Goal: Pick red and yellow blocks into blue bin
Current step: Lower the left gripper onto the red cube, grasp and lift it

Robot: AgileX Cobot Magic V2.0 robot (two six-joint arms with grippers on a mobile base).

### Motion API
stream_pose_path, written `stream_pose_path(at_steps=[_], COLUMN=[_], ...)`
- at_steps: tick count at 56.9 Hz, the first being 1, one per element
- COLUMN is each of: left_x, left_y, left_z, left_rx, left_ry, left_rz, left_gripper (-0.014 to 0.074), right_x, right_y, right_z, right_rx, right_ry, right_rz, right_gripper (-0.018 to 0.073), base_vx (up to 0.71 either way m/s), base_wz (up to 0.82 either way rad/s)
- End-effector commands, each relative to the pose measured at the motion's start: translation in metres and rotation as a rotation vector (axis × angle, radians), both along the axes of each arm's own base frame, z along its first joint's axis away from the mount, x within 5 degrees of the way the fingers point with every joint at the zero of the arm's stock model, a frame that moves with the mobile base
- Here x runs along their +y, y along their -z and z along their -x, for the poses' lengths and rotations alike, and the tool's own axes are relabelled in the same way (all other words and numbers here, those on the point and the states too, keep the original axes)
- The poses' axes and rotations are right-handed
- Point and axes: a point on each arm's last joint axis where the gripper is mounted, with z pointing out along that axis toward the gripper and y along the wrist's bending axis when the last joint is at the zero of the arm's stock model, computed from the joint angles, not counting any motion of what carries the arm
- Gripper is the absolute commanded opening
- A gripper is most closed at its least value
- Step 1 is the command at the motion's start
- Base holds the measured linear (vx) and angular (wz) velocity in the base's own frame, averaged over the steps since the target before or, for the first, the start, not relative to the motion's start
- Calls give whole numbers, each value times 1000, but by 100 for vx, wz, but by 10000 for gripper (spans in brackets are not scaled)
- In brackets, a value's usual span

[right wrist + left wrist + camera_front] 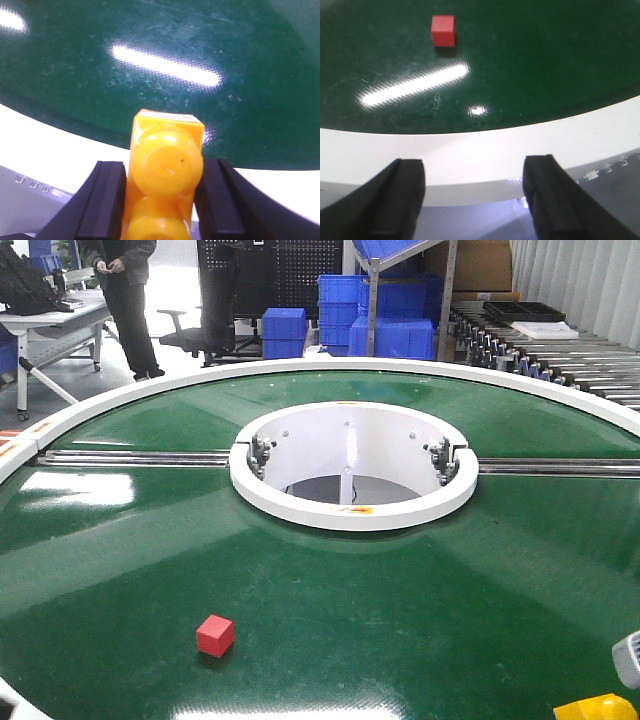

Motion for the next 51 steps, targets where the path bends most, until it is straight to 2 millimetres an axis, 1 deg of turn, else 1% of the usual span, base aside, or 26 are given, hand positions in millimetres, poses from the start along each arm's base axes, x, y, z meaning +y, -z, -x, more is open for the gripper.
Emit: stream_pose_path(at_steps=[1,5,8,9,10,13,14,16,21,27,29,31,32,38,44,51], left_x=[-10,-16,-22,-23,-25,-30,-32,-35,-43,-51,-54,-57,-58,-63,-68,-71], left_y=[-15,-14,-9,-10,-7,-5,-1,0,10,23,31,33,38,48,58,72], left_z=[-33,-55,-74,-80,-87,-105,-111,-125,-157,-187,-199,-207,-212,-235,-250,-264], left_rx=[-62,-46,-17,-19,-3,8,22,22,44,70,82,77,85,89,93,106], left_ry=[-11,-17,-18,-18,-18,-18,-18,-17,-18,-15,-15,-16,-16,-17,-17,-15], left_rz=[32,29,20,20,16,12,6,0,-27,-40,-44,-42,-45,-48,-48,-54], left_gripper=[633,676,690,692,692,690,689,684,678,673,670,666,662,648,632,617], right_x=[1,1,1,1,1,1,1,1,1,1,1,1,1,1,1,1], right_y=[-14,-13,-13,-13,-13,-13,-13,-13,-13,-13,-13,-13,-13,-13,-13,-13], right_z=[-3,-3,-3,-3,-3,-3,-3,-3,-3,-3,-3,-3,-3,-3,-3,-3], right_rx=[-87,-87,-87,-87,-87,-87,-87,-87,-85,-85,-85,-85,-85,-85,-85,-85], right_ry=[-17,-17,-17,-17,-17,-17,-17,-17,-17,-17,-17,-17,-17,-17,-17,-17], right_rz=[-10,-10,-10,-10,-10,-10,-10,-10,-9,-8,-8,-8,-8,-8,-8,-8], right_gripper=[210,210,210,210,210,210,210,210,210,210,210,210,210,210,210,210], base_vx=[0,0,0,0,0,0,0,0,0,0,0,0,0,0,0,0], base_wz=[0,0,0,0,0,0,0,0,0,0,0,0,0,0,0,0])
